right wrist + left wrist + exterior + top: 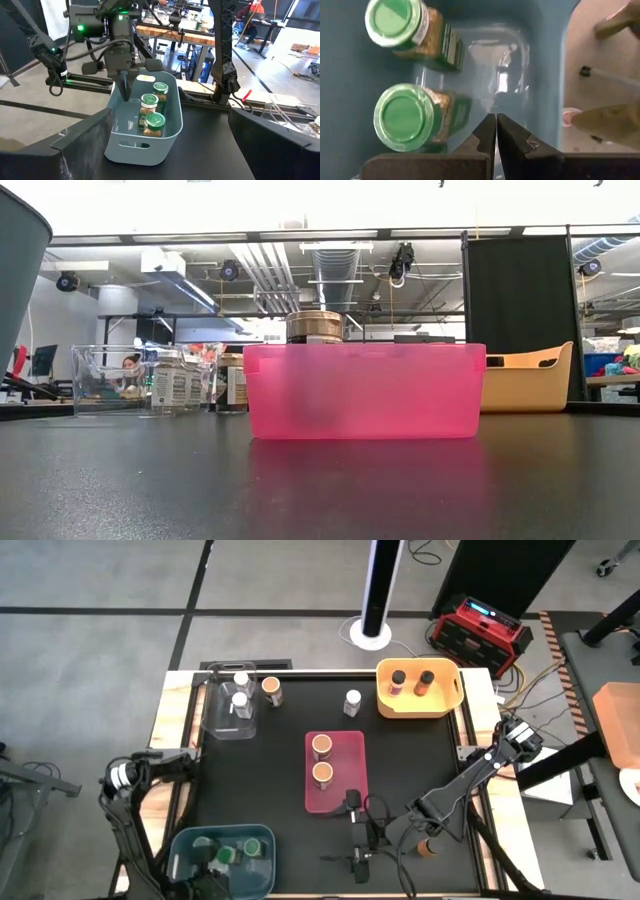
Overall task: Sort spices by type
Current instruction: Put the green seasoning bottle into the blue bin
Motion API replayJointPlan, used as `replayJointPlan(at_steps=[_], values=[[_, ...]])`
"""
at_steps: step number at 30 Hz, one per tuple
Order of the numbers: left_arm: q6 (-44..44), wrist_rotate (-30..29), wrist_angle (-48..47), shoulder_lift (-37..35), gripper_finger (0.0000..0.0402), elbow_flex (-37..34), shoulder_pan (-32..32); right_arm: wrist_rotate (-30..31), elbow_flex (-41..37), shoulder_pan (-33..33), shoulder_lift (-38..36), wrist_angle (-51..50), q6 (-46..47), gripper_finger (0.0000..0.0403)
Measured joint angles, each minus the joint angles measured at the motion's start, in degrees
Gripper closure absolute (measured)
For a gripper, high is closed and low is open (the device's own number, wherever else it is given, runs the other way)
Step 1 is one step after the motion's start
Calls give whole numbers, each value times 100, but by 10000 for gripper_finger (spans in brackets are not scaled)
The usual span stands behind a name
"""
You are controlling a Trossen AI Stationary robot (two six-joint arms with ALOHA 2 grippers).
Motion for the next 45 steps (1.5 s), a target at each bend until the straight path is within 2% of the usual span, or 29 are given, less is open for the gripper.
replayJointPlan(at_steps=[13,45], values=[[-161,2,-65,154,402,-420,199,0,0,1,0,-2,3,14],[-404,-239,-448,154,402,-414,229,0,0,2,0,-13,43,14]])
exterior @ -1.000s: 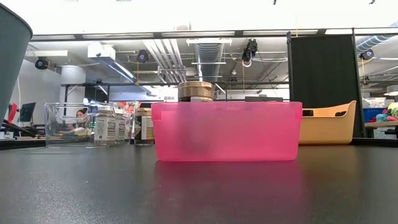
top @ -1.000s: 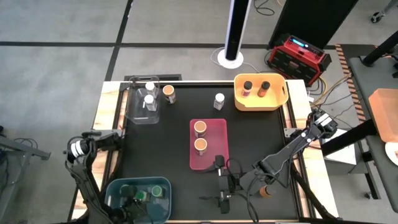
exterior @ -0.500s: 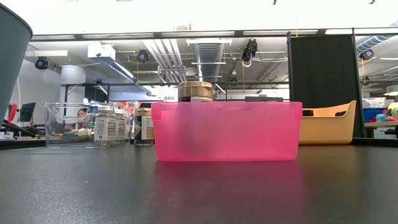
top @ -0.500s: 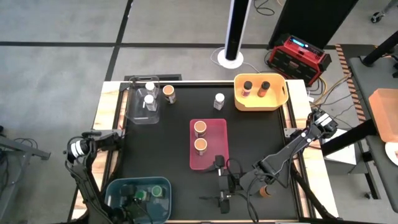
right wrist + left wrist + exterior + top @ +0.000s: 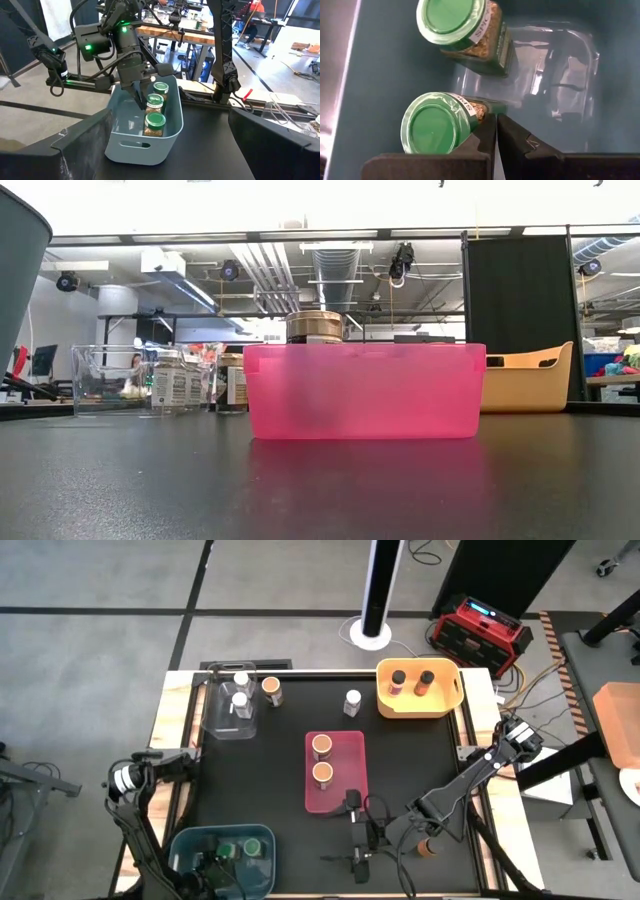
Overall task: Sort spices by type
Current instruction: Put the green seasoning bottle into the blue bin
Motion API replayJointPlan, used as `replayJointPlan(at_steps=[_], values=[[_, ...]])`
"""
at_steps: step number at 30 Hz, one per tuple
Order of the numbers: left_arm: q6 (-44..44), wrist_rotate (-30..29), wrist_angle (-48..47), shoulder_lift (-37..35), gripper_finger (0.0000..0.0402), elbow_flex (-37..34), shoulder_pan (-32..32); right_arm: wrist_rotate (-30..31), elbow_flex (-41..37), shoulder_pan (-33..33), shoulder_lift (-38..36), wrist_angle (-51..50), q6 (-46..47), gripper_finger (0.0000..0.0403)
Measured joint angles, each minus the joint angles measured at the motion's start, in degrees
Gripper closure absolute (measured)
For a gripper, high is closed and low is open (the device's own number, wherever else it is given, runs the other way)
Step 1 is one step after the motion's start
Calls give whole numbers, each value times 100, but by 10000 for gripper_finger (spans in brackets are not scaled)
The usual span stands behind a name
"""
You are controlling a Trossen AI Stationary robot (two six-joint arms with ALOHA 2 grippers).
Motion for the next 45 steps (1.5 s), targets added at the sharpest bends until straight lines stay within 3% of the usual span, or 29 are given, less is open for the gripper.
replayJointPlan(at_steps=[12,17,22,32,45], values=[[0,-14,-44,0,402,5,1,-2,0,1,0,0,13,14],[100,-8,-12,0,402,368,-43,-2,0,1,0,-33,44,14],[147,440,180,11,402,431,-88,-2,0,1,0,-33,52,14],[197,436,-60,386,402,413,-63,-2,0,12,0,-31,91,14],[155,181,-299,378,402,340,-66,-2,0,12,0,-31,155,14]])
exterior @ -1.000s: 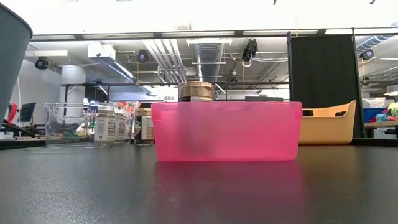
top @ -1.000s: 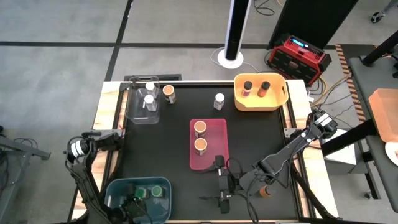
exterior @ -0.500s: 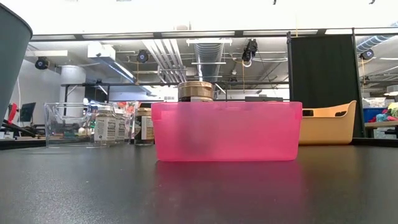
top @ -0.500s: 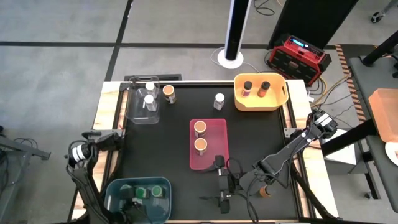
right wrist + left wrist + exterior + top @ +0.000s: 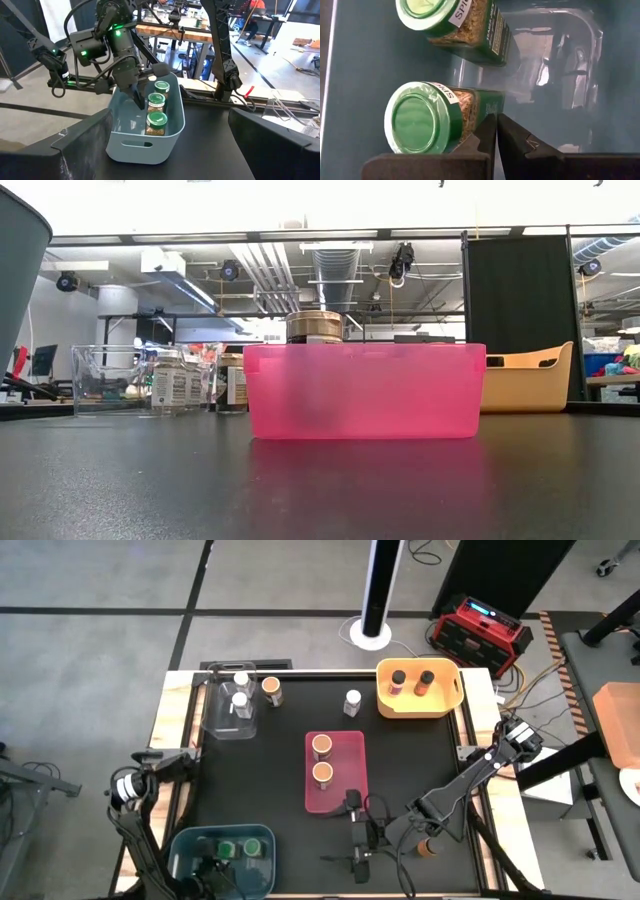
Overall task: Sort spices by type
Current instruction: Put the green seasoning bottle into the blue bin
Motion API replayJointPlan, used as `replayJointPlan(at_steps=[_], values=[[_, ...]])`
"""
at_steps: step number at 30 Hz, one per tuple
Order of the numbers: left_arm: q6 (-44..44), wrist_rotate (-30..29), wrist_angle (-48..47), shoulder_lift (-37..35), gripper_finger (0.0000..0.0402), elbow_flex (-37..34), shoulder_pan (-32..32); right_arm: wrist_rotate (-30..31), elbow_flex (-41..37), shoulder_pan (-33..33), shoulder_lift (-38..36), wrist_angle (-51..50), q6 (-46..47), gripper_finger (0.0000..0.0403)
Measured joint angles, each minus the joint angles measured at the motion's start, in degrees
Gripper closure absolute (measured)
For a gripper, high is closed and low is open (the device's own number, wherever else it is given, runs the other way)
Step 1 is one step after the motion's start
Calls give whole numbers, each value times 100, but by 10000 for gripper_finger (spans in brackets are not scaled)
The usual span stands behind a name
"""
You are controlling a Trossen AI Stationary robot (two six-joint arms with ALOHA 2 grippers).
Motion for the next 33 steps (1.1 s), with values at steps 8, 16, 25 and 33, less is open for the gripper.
replayJointPlan(at_steps=[8,16,25,33], values=[[-2,-41,-53,0,402,-21,0,0,0,0,0,0,-2,14],[-50,-90,-68,-2,402,-227,0,0,0,0,0,0,0,14],[-50,-92,-133,-2,402,-327,0,0,0,0,0,0,-2,14],[-50,-92,-154,-4,402,-289,2,0,0,0,0,2,-2,14]])
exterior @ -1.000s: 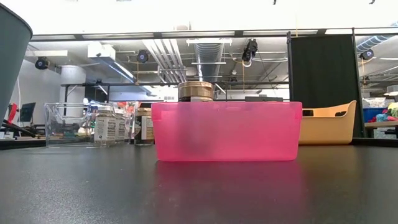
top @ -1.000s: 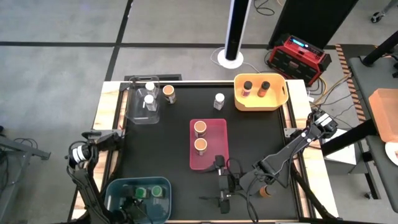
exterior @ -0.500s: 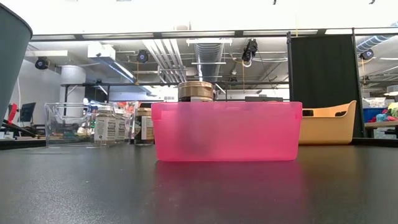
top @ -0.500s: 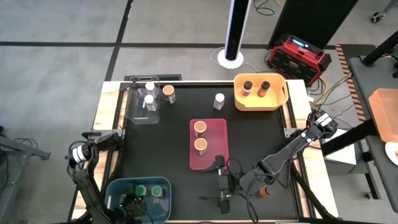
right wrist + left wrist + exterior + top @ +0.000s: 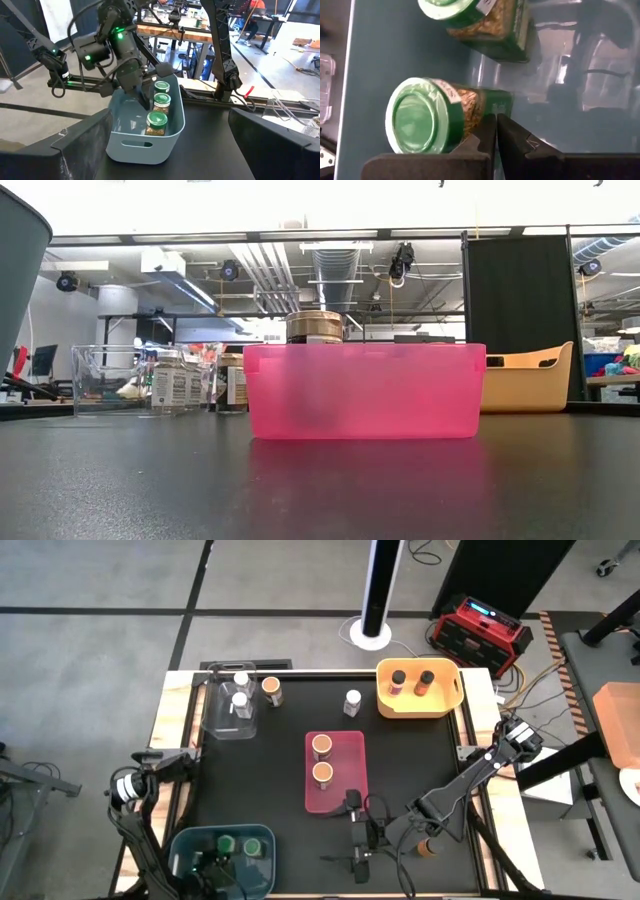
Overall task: Sort spices by type
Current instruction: Put the green seasoning bottle into the blue bin, then put the white seasoning bottle into the transparent bin
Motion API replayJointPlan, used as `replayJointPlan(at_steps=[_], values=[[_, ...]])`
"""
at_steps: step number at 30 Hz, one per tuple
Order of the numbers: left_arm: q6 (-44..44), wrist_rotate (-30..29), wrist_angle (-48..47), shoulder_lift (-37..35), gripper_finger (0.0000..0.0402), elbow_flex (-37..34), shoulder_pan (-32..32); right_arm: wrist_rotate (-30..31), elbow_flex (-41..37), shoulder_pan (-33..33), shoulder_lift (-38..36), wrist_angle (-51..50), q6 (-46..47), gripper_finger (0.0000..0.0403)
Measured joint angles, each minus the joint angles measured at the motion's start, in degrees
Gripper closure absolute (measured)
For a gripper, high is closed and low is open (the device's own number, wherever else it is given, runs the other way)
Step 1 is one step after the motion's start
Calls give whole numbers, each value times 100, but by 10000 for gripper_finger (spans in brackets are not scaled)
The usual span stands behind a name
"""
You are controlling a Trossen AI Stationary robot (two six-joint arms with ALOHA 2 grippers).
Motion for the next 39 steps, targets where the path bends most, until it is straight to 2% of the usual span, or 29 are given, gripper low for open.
replayJointPlan(at_steps=[4,9,12,16,18,21,26,31,34,39], values=[[42,0,-5,0,402,281,0,0,0,0,0,0,1,14],[541,-258,-16,-2,402,1066,-70,44,0,-2,0,3,47,14],[1132,-730,-72,-2,402,1615,-85,415,0,-13,0,-4,379,14],[2091,-1934,-305,-19,402,2099,-38,1072,0,-30,-1,-150,719,14],[2496,-2340,-391,-63,402,2196,37,1129,0,-64,0,-243,959,14],[3042,-2595,-409,-238,402,2149,196,1124,0,-160,0,-398,1278,14],[3596,-2992,-341,-580,402,1593,534,1113,0,-431,0,-946,1610,14],[3744,-3152,227,-1458,402,194,936,1077,0,-721,0,-1499,1630,14],[4145,-3049,1323,-2252,402,-896,1157,885,1,-949,-2,-1520,1333,14],[5569,-2421,3802,-3495,402,-2411,1506,277,69,-1408,-4,-1505,706,14]])
